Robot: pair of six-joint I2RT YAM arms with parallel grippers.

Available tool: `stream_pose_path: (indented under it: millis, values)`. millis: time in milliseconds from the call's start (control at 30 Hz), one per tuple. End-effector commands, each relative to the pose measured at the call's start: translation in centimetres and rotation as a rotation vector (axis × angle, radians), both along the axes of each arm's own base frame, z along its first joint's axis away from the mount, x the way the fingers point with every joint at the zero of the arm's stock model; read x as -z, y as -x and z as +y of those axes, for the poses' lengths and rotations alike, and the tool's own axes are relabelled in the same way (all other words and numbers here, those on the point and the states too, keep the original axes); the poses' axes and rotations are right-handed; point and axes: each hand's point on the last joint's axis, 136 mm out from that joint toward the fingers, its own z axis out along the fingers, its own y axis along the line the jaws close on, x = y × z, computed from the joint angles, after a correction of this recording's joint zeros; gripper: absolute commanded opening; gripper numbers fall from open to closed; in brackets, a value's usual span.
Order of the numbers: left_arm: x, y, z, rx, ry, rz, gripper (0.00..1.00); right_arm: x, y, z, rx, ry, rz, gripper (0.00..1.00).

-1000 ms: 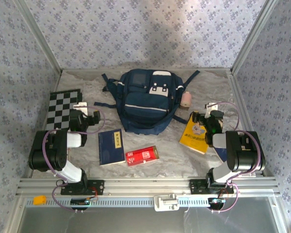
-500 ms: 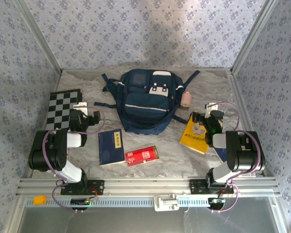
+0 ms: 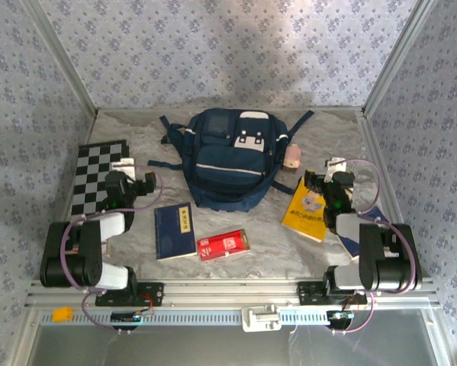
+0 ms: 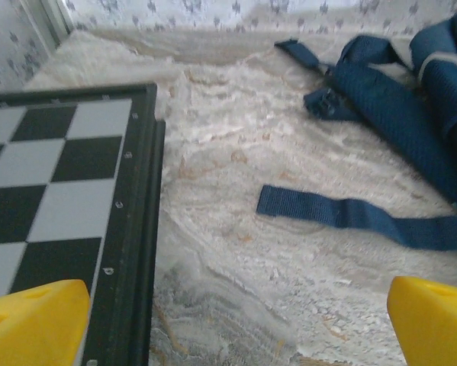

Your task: Pack the student bag

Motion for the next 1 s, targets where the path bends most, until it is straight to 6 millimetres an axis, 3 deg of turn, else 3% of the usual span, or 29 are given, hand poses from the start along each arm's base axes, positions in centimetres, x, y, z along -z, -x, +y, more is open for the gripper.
stream_pose_path:
  millis: [0,167,233,333,433,500,600,833,967]
  values:
    - [-2.5,0.4,-0.2,0.004,0.036,-0.021,1.00,-0.8,0.6,-0.7,0.043,-0.054,0.045,1.00]
    - [-6.6,1.4,-1.5,0.045,0.148,-0.081,1.00,-3.2,1.6,-1.8,0.146,-0.225,0.079,1.00]
    - [-8.5,1.8,-2.3,0.070,0.216,-0.112,1.00,-3.1,2.7,-2.7,0.244,-0.337,0.131,1.00]
    - [-9.8,2.6,-2.1,0.019,0.336,-0.112,1.00,-2.0,3.8,-2.6,0.277,-0.470,0.200,1.00]
    - [-9.7,3.8,-0.4,-0.140,0.456,-0.086,1.00,-2.2,3.7,-1.9,0.229,-0.536,0.208,1.00]
    - [-9.8,4.5,0.5,-0.202,0.492,-0.103,1.00,-2.1,3.9,-1.0,0.208,-0.570,0.241,1.00]
    - [-9.8,5.2,-0.4,-0.172,0.535,-0.053,1.00,-2.1,4.3,1.2,0.155,-0.589,0.307,1.00]
    - [-9.4,6.8,-4.6,-0.067,0.687,0.091,1.00,-1.5,5.6,7.3,0.037,-0.556,0.464,1.00]
    - [-8.9,8.1,-8.0,0.012,0.702,0.167,1.00,-1.2,6.0,12.4,-0.051,-0.580,0.530,1.00]
